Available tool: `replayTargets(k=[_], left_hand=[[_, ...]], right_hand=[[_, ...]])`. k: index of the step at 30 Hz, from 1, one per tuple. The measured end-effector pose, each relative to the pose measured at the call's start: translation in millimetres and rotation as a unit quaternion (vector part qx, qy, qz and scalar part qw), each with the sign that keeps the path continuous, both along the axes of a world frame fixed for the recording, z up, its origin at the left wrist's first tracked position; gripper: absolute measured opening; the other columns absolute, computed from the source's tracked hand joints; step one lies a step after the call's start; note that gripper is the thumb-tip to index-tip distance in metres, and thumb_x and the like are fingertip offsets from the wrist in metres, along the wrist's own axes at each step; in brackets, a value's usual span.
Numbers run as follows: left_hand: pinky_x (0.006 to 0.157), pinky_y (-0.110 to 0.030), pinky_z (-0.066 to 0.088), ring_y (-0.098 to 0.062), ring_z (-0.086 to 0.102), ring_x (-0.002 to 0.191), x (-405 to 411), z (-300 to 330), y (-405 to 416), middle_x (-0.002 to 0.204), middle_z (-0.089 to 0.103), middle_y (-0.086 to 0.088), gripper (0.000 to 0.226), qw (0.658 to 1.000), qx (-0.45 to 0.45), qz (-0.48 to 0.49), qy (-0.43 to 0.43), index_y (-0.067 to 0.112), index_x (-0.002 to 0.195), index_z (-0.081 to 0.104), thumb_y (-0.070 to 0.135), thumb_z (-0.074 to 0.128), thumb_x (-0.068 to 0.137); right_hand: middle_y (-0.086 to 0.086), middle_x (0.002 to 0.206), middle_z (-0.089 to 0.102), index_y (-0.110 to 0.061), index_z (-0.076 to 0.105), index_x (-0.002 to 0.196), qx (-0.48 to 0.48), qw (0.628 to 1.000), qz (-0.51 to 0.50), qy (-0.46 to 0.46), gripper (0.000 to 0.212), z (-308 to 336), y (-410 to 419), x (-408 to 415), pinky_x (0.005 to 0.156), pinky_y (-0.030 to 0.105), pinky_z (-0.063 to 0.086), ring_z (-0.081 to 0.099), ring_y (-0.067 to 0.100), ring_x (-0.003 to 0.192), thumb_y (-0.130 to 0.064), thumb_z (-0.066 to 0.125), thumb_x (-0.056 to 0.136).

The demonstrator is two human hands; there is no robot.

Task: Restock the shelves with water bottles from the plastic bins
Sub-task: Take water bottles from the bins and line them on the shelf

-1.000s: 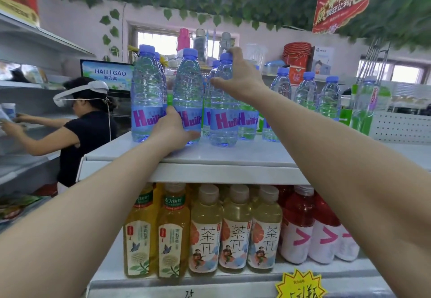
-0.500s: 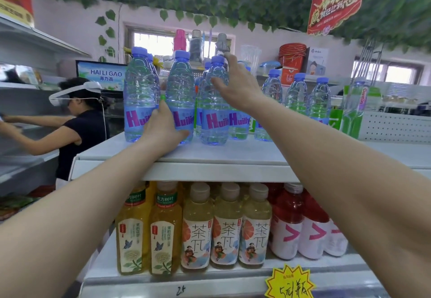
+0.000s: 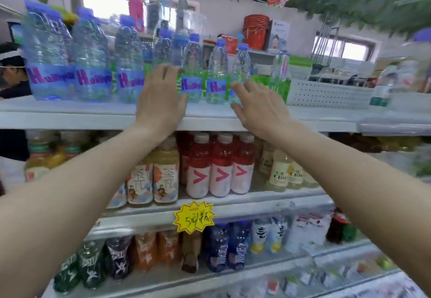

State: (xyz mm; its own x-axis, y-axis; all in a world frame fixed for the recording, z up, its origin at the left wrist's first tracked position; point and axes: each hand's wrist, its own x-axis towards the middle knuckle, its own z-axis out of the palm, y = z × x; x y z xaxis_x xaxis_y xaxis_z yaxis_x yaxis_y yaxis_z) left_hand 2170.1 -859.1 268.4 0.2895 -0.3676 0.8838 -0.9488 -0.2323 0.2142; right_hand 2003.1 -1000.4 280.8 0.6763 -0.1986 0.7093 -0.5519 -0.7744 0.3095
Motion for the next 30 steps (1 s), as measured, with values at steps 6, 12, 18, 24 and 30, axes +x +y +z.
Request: replayTargets(k=[6, 12, 18, 24, 30], left_hand=[[0.100, -0.040, 0.038, -0.033, 0.047, 0.117, -147.8, -80.0, -79.4, 0.127, 0.052, -0.012, 0.042, 0.990, 0.077, -0.117, -0.030, 0.015, 0.125, 0.056, 0.017, 0.062, 0.084], [0.091, -0.048, 0.045, -0.036, 0.047, 0.116, -276.9, -230.2, -143.5, 0.128, 0.052, -0.013, 0.042, 0.955, 0.206, -0.211, 0.017, 0.011, 0.125, 0.055, 0.011, 0.060, 0.083], [0.089, -0.046, 0.045, -0.039, 0.053, 0.106, -346.9, -437.9, -141.4, 0.116, 0.056, -0.014, 0.041, 0.883, 0.368, -0.286, 0.060, 0.010, 0.118, 0.059, 0.010, 0.067, 0.077], [0.086, -0.042, 0.049, -0.034, 0.057, 0.101, -368.9, -648.9, -77.4, 0.113, 0.058, -0.010, 0.049, 0.803, 0.501, -0.294, 0.132, 0.013, 0.116, 0.060, 0.006, 0.072, 0.069], [0.084, -0.043, 0.052, -0.029, 0.056, 0.102, -374.3, -834.9, -22.1, 0.114, 0.056, -0.003, 0.057, 0.728, 0.606, -0.258, 0.189, 0.023, 0.118, 0.051, 0.015, 0.076, 0.068]], right_hand=[[0.015, 0.124, 0.054, -0.014, 0.043, 0.139, 0.032, 0.997, -0.065, 0.023, 0.047, -90.9, -43.3, -154.7, 0.075, 0.045, 0.045, 0.055, 0.039, 0.107, -0.036, 0.047, 0.098], [0.018, 0.120, 0.053, -0.010, 0.043, 0.137, 0.178, 0.973, -0.130, 0.075, 0.049, -240.2, -65.4, -290.3, 0.067, 0.045, 0.043, 0.055, 0.041, 0.100, -0.033, 0.054, 0.095], [0.018, 0.118, 0.053, -0.011, 0.044, 0.141, 0.373, 0.907, -0.166, 0.098, 0.054, -430.7, -50.2, -369.7, 0.070, 0.044, 0.046, 0.056, 0.041, 0.099, -0.023, 0.059, 0.091], [0.015, 0.123, 0.055, -0.011, 0.048, 0.136, 0.556, 0.793, -0.226, 0.102, 0.052, -647.6, -1.2, -406.9, 0.080, 0.046, 0.051, 0.057, 0.040, 0.104, -0.018, 0.063, 0.087], [0.007, 0.136, 0.044, -0.021, 0.034, 0.145, 0.651, 0.681, -0.292, 0.165, 0.054, -839.8, 44.9, -423.0, 0.086, 0.040, 0.047, 0.052, 0.032, 0.115, -0.022, 0.054, 0.095]])
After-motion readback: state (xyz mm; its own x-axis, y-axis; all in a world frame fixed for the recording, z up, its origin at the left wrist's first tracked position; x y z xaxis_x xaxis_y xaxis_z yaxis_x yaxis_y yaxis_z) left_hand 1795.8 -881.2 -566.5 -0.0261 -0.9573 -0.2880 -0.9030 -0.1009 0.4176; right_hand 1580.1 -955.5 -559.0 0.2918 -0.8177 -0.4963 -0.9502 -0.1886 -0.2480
